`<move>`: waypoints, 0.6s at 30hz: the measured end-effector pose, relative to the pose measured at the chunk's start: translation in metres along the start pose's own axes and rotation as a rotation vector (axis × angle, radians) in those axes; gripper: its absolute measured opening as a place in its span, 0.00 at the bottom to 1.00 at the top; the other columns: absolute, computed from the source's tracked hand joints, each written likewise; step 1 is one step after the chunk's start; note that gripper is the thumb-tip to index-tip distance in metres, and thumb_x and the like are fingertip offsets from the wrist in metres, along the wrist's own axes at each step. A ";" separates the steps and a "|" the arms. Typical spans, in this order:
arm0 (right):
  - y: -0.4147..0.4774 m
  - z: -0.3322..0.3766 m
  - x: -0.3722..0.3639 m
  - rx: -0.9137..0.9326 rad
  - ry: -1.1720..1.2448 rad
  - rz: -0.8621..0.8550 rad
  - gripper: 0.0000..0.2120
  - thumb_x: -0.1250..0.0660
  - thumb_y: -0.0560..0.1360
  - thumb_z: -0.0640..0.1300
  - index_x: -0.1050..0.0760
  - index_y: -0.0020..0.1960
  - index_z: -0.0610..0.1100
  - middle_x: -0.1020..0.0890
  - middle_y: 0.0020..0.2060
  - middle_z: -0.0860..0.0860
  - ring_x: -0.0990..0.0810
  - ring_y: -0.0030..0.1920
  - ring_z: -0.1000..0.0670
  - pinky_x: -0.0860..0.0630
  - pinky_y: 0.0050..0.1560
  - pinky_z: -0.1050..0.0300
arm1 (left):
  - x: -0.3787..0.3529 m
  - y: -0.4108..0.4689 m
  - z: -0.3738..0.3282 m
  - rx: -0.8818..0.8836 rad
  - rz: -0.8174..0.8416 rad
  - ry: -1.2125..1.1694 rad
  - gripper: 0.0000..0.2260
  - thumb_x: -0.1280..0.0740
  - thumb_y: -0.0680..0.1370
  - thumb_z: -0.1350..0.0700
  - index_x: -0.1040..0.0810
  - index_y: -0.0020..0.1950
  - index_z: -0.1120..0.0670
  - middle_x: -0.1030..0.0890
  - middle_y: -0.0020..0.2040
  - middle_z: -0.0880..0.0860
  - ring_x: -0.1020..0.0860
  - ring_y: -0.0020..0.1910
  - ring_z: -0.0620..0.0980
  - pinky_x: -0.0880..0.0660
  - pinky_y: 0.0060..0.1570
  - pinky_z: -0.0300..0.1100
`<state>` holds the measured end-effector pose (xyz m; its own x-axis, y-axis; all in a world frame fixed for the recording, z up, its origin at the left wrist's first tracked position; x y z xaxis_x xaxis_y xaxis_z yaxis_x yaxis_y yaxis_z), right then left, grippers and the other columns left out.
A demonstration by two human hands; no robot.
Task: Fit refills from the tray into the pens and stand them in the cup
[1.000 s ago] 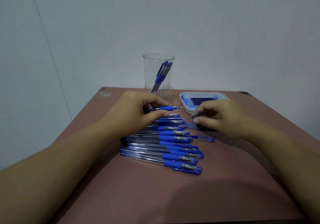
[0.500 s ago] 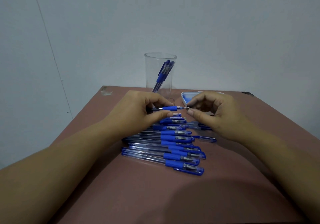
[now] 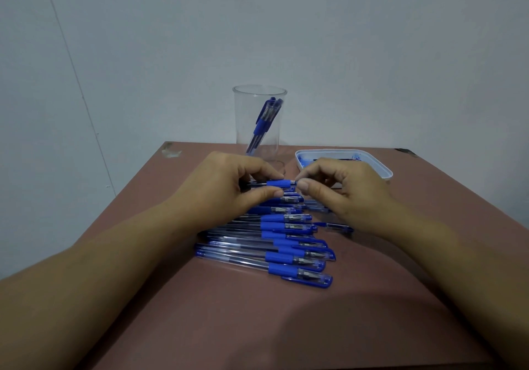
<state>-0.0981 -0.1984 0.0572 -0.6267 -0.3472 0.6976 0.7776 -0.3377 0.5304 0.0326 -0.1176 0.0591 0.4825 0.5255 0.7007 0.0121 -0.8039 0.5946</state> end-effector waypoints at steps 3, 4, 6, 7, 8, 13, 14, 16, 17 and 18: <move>0.000 -0.001 -0.001 0.007 0.004 0.002 0.06 0.39 0.75 0.59 0.24 0.47 0.62 0.18 0.44 0.63 0.19 0.44 0.57 0.23 0.43 0.61 | 0.000 0.000 0.000 0.006 -0.005 -0.006 0.16 0.33 0.70 0.39 0.16 0.53 0.43 0.19 0.38 0.36 0.21 0.37 0.40 0.27 0.35 0.29; -0.001 -0.001 0.000 0.018 0.020 -0.004 0.06 0.37 0.75 0.58 0.25 0.50 0.62 0.19 0.44 0.63 0.19 0.44 0.57 0.23 0.44 0.63 | 0.000 0.000 0.000 0.007 -0.009 -0.009 0.15 0.32 0.70 0.39 0.16 0.53 0.43 0.19 0.38 0.36 0.21 0.37 0.39 0.28 0.35 0.29; -0.002 0.000 0.003 0.032 0.035 -0.027 0.08 0.32 0.74 0.54 0.27 0.53 0.62 0.21 0.45 0.61 0.20 0.45 0.56 0.24 0.45 0.65 | 0.002 0.000 0.000 0.004 -0.016 -0.009 0.15 0.32 0.71 0.40 0.16 0.53 0.44 0.19 0.39 0.36 0.21 0.37 0.40 0.29 0.35 0.28; -0.002 0.001 0.004 0.044 0.015 -0.039 0.10 0.30 0.74 0.51 0.27 0.53 0.62 0.21 0.45 0.61 0.21 0.45 0.55 0.24 0.45 0.64 | 0.002 0.000 -0.001 -0.001 -0.018 -0.009 0.15 0.32 0.71 0.41 0.16 0.53 0.44 0.20 0.39 0.35 0.21 0.37 0.40 0.29 0.35 0.27; -0.002 0.001 0.005 0.053 -0.012 -0.043 0.12 0.28 0.74 0.47 0.27 0.51 0.61 0.22 0.45 0.61 0.21 0.45 0.54 0.24 0.45 0.64 | 0.002 -0.001 -0.001 -0.002 -0.019 -0.009 0.15 0.32 0.71 0.41 0.16 0.53 0.44 0.20 0.39 0.34 0.21 0.37 0.39 0.29 0.35 0.27; 0.000 -0.003 0.001 0.023 -0.013 -0.018 0.04 0.32 0.76 0.49 0.24 0.46 0.59 0.19 0.43 0.60 0.20 0.43 0.55 0.24 0.42 0.64 | 0.001 -0.001 -0.001 0.003 -0.002 -0.008 0.17 0.33 0.70 0.39 0.16 0.53 0.44 0.21 0.38 0.34 0.22 0.37 0.38 0.29 0.35 0.26; 0.000 -0.003 0.001 0.016 -0.010 -0.009 0.02 0.34 0.76 0.53 0.24 0.46 0.59 0.19 0.42 0.61 0.20 0.42 0.56 0.25 0.41 0.64 | 0.001 0.000 -0.001 0.000 0.000 -0.007 0.18 0.34 0.70 0.38 0.16 0.53 0.44 0.20 0.39 0.35 0.21 0.38 0.38 0.28 0.35 0.27; 0.000 -0.002 0.001 0.021 -0.003 -0.002 0.05 0.37 0.76 0.57 0.24 0.46 0.60 0.19 0.42 0.63 0.20 0.43 0.57 0.26 0.41 0.66 | 0.001 0.000 -0.001 -0.001 0.000 -0.008 0.18 0.34 0.70 0.37 0.16 0.53 0.43 0.20 0.39 0.35 0.21 0.38 0.39 0.28 0.36 0.27; 0.000 -0.002 0.002 0.027 0.007 -0.005 0.04 0.37 0.75 0.57 0.24 0.48 0.61 0.19 0.42 0.64 0.20 0.44 0.58 0.26 0.42 0.66 | 0.001 0.000 -0.001 -0.003 -0.003 -0.009 0.17 0.34 0.70 0.38 0.16 0.53 0.43 0.21 0.38 0.34 0.21 0.38 0.38 0.29 0.35 0.26; -0.001 -0.001 0.003 0.035 0.011 -0.015 0.04 0.35 0.75 0.55 0.25 0.50 0.61 0.20 0.43 0.64 0.20 0.44 0.57 0.25 0.43 0.66 | 0.002 0.000 -0.002 -0.007 -0.007 -0.009 0.17 0.34 0.70 0.38 0.16 0.53 0.44 0.22 0.37 0.33 0.22 0.37 0.38 0.29 0.35 0.26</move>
<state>-0.1009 -0.2004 0.0586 -0.6383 -0.3523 0.6844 0.7696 -0.3119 0.5572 0.0317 -0.1161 0.0611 0.4905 0.5285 0.6929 0.0098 -0.7984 0.6021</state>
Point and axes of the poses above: each hand's wrist, its own y-axis towards the middle knuckle, its own x-axis out of the back of the hand, z = x × y, the point moved 8 cm from there along y, towards the middle knuckle
